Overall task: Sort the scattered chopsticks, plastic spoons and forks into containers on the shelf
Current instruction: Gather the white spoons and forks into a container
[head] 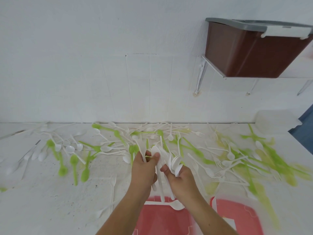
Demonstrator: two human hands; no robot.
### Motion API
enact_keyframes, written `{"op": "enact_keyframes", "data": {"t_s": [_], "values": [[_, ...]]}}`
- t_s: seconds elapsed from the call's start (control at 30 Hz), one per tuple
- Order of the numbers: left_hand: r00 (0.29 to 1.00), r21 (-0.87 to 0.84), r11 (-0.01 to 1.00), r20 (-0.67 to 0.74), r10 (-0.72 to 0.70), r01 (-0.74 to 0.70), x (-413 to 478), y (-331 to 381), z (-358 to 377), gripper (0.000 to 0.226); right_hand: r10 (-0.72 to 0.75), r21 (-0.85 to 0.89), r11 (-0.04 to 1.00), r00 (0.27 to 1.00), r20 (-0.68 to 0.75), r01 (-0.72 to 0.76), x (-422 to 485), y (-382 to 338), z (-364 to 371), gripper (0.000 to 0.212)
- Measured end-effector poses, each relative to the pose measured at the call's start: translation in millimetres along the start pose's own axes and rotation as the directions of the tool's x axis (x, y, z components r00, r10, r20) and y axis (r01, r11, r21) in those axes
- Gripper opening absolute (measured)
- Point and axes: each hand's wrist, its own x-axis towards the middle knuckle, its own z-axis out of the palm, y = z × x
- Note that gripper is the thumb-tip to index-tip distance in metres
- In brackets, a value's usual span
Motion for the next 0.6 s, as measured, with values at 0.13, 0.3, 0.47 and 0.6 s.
{"op": "enact_keyframes", "data": {"t_s": [0.13,0.3,0.47,0.6], "values": [[0.995,0.010,0.997,0.062,-0.075,0.075,-1.4,-1.0,1.6,0.013,0.013,0.028,0.999,0.997,0.082,-0.015,0.1,-5.3,-2.2,0.025],[0.996,0.066,0.997,0.081,-0.049,0.044,9.1,2.6,-10.9,0.014,0.049,0.024,0.998,0.984,0.169,-0.054,6.0,0.5,-13.3,0.030],[0.992,0.104,0.995,0.123,-0.015,0.002,11.4,0.5,-11.3,0.013,0.057,-0.044,0.998,0.988,0.142,-0.051,7.0,-4.3,-20.8,0.033],[0.980,0.057,0.995,0.178,-0.086,0.077,2.6,-0.1,-1.4,0.017,0.130,-0.044,0.991,0.958,0.255,-0.123,5.3,-10.2,-14.7,0.044]]}}
